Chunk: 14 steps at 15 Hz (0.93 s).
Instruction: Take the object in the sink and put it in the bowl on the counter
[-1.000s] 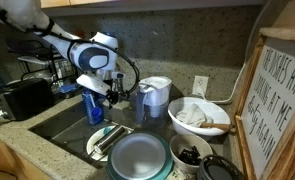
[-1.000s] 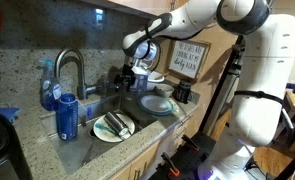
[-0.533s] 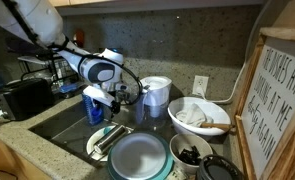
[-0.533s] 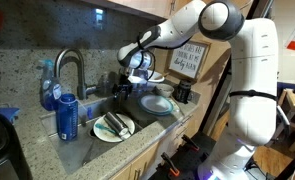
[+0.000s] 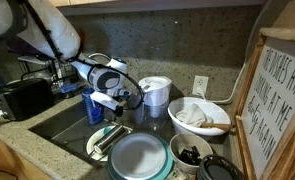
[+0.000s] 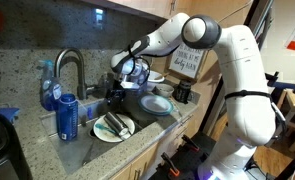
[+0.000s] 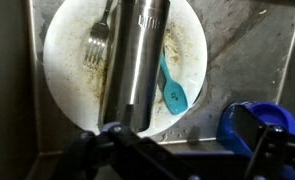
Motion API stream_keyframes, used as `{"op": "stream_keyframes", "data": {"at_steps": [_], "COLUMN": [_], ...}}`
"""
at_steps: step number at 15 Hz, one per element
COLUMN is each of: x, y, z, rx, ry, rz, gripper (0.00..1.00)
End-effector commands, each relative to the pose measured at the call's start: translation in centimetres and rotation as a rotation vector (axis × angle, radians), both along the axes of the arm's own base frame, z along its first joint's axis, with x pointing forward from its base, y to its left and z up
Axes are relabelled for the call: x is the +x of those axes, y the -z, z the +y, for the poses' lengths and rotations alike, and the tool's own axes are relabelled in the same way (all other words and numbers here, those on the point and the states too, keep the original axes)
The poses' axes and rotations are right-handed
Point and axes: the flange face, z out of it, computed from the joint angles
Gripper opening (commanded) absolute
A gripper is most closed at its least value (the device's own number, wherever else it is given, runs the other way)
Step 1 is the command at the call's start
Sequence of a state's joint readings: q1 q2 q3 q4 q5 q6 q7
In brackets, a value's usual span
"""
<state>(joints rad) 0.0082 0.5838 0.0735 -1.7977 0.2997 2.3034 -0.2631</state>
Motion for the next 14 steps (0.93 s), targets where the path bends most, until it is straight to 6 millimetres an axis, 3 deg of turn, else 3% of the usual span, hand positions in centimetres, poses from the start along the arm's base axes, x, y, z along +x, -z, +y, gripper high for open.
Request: {"op": "stream_keyframes", "data": {"at_steps": [1,14], "x": [1.1,-0.1], "y": [0.7,4.3], "z": [0.5,2.8], "rx": [-0.040,-0.133], "ry": [0.034,0.127], "rz": [0.027,0.096], "gripper": [1.00,1.00]}}
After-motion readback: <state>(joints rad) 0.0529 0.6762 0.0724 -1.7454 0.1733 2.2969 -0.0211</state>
